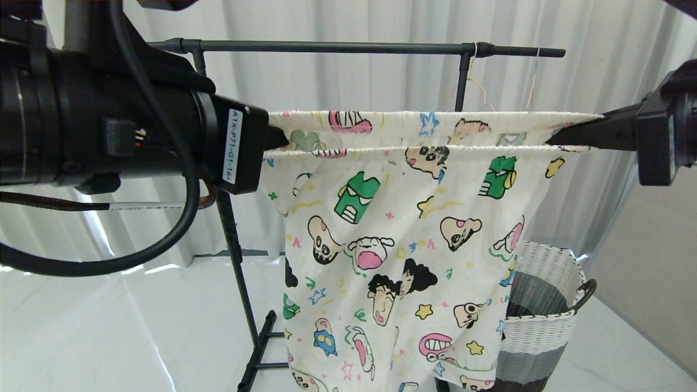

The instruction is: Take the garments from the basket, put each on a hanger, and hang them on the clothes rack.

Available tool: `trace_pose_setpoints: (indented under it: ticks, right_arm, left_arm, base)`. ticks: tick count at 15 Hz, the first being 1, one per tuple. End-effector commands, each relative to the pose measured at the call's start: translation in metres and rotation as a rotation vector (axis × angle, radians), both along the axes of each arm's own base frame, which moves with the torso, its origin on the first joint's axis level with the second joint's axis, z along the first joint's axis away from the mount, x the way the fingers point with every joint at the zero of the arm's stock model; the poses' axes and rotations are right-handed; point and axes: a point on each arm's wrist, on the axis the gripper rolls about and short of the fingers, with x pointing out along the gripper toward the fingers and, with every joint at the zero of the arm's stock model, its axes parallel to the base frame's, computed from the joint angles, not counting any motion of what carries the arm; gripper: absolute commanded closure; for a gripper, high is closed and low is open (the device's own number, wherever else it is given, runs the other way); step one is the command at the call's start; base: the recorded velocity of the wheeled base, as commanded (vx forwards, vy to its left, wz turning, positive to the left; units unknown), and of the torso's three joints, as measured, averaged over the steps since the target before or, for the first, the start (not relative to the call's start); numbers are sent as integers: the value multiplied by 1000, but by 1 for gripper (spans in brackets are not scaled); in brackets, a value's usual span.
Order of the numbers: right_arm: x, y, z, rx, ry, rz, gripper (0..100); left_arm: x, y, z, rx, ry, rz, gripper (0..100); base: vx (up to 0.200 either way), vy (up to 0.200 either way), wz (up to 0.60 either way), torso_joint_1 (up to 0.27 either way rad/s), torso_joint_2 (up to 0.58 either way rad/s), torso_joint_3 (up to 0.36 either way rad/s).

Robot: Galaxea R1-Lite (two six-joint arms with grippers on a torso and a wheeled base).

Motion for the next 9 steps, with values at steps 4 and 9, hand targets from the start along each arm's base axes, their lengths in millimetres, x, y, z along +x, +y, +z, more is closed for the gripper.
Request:
trace_pose_setpoints:
  ticks: [4, 9]
  right_arm:
    - [-29, -23, -10, -35, 47, 9, 100]
    - [-75, -27, -16, -87, 105, 229, 100]
  left_arm:
    - [4, -7, 2, 73, -63, -49, 100]
    - [29, -48, 1, -12, -197, -140, 100]
  base:
    - [0, 0, 0, 0, 0, 0]
    - [0, 0, 0, 0, 0, 0]
